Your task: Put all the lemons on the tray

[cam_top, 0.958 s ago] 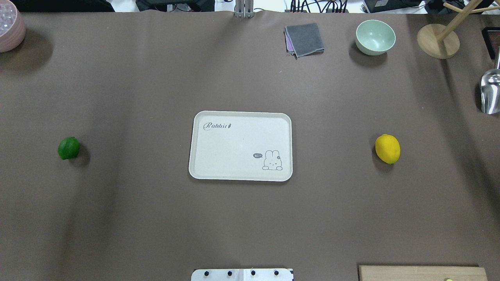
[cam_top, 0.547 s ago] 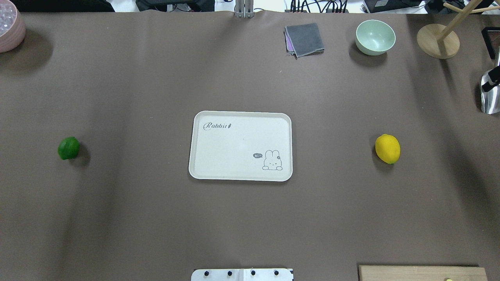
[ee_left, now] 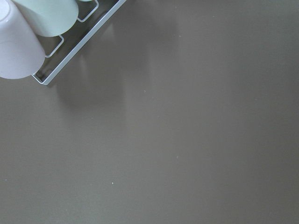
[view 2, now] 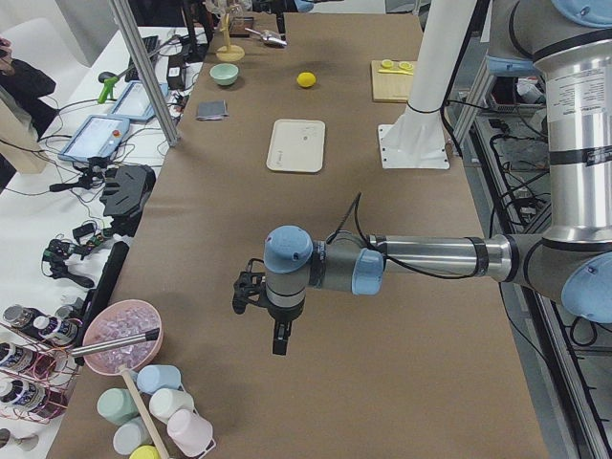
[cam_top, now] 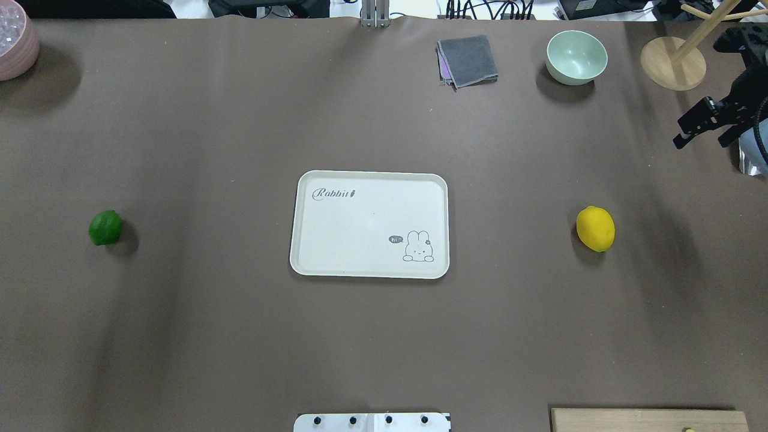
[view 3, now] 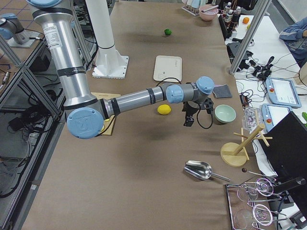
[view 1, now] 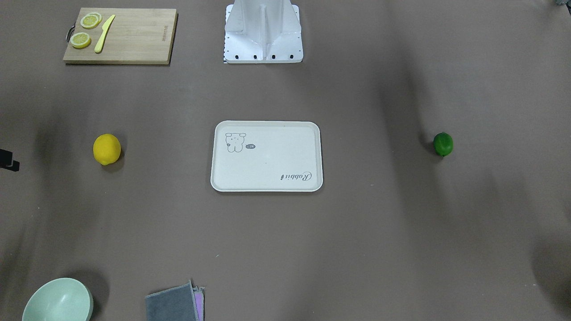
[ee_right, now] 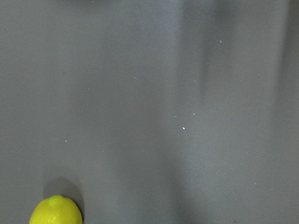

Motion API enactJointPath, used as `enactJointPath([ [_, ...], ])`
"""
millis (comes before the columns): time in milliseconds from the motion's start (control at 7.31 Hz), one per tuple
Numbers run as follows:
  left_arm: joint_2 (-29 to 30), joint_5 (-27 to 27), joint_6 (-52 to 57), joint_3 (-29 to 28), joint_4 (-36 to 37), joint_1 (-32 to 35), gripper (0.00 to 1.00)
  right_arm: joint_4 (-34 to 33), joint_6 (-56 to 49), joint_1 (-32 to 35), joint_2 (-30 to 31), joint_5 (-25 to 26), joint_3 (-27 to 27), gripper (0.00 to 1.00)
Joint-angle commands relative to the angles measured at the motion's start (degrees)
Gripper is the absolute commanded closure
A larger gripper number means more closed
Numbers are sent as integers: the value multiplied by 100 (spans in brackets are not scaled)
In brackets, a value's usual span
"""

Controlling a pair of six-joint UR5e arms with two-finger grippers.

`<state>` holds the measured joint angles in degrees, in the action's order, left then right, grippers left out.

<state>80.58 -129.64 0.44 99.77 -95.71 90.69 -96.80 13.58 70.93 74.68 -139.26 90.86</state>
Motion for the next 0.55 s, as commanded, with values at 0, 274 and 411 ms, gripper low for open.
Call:
enactJointPath([
  [0,-7,0,0,7,0,1,2,3,91,-376,-277,-31,-103,0],
  [274,-8,0,-9,-106,-96,-7,2,30,854,-754,-541,-31,-121,0],
  [411,27,0,-26,-98,-88,-16,2,38,866,-904,-551,-31,-156,0],
])
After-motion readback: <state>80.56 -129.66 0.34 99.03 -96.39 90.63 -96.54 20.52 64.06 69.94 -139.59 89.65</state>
